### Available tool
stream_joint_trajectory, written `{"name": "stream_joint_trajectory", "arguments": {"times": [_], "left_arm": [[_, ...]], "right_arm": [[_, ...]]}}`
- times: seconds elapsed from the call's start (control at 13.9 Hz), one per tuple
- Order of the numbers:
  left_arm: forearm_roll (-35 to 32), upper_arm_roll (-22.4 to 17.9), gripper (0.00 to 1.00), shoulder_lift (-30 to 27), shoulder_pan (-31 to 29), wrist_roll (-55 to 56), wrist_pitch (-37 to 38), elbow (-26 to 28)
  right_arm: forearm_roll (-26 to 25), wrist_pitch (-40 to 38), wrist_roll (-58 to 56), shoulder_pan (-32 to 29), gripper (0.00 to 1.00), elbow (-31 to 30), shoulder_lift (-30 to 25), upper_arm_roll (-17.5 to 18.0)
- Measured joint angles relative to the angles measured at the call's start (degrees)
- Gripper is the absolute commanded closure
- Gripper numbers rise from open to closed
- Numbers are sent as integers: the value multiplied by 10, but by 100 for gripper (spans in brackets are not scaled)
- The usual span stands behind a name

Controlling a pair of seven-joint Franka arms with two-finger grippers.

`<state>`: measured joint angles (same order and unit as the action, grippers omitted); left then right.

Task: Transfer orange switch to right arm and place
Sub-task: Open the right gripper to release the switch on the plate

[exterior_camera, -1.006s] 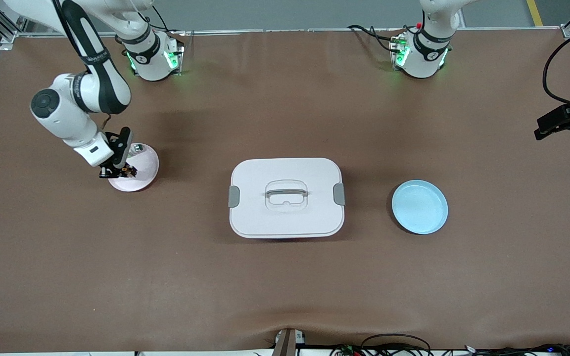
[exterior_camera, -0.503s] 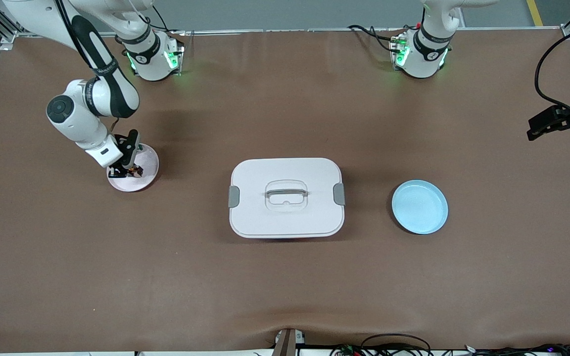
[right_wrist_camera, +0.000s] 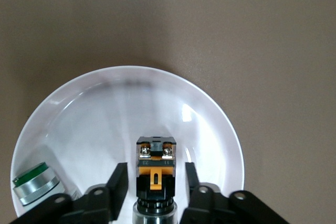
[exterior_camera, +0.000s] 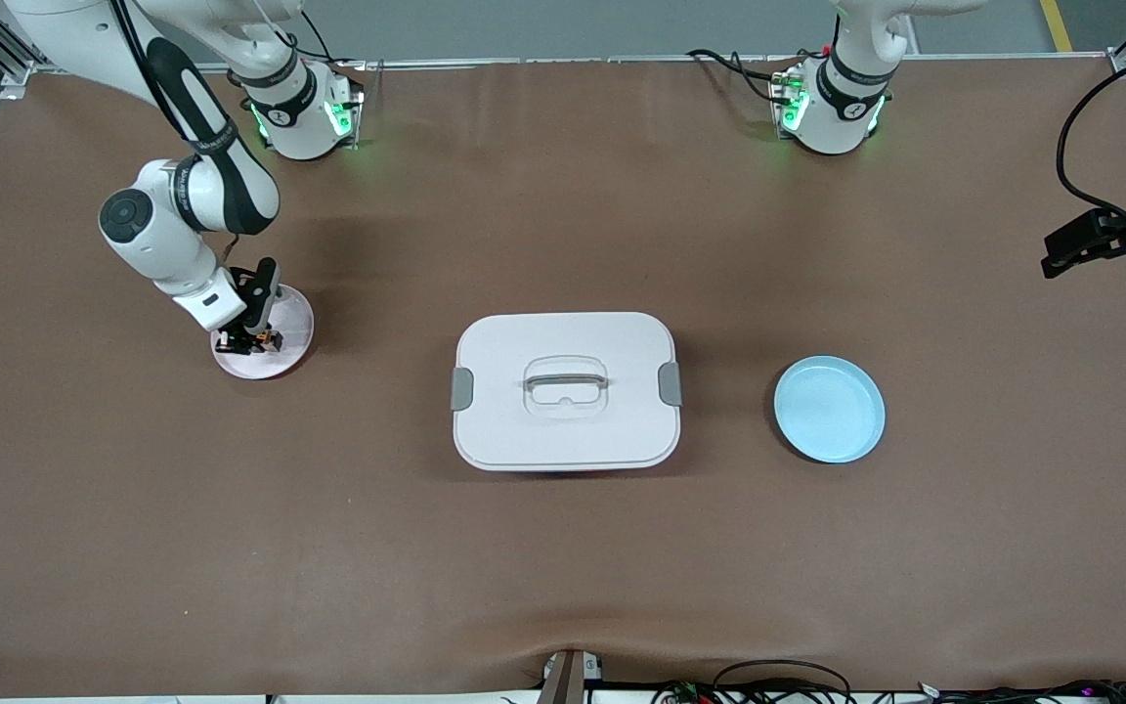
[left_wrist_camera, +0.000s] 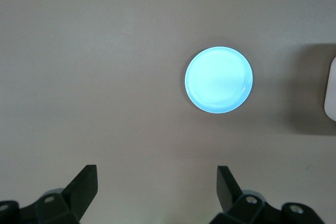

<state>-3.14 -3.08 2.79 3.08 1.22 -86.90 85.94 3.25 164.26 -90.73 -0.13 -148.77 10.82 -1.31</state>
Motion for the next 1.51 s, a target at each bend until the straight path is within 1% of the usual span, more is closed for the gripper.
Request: {"name": "stream_joint_trajectory", "arguments": {"times": [0.07,0.43,0.65,0.93,1.08,1.36,1.51], "left_arm": [[0,0,0,0,0,0,0,0],[0,2,0,0,6,0,0,0],[6,3,0,-1,8,0,-2,-5],[31,2,0,-1,6,0,-6,-9],[31,2,0,-1,7,0,-6,-10],[31,3,0,-1,9,0,-6,-11],[31,3,0,-1,9,0,-6,-11]], "right_arm": [[0,-6,0,0,0,2,0,0],[0,-88,6,0,0,36,-7,0],[0,-115,20,0,0,52,-11,0],[0,-140,74,1,0,63,-12,1],[0,-184,95,1,0,82,-13,1],[0,-312,134,0,0,156,-24,-2],[0,-350,176,0,0,179,-33,-2]]}}
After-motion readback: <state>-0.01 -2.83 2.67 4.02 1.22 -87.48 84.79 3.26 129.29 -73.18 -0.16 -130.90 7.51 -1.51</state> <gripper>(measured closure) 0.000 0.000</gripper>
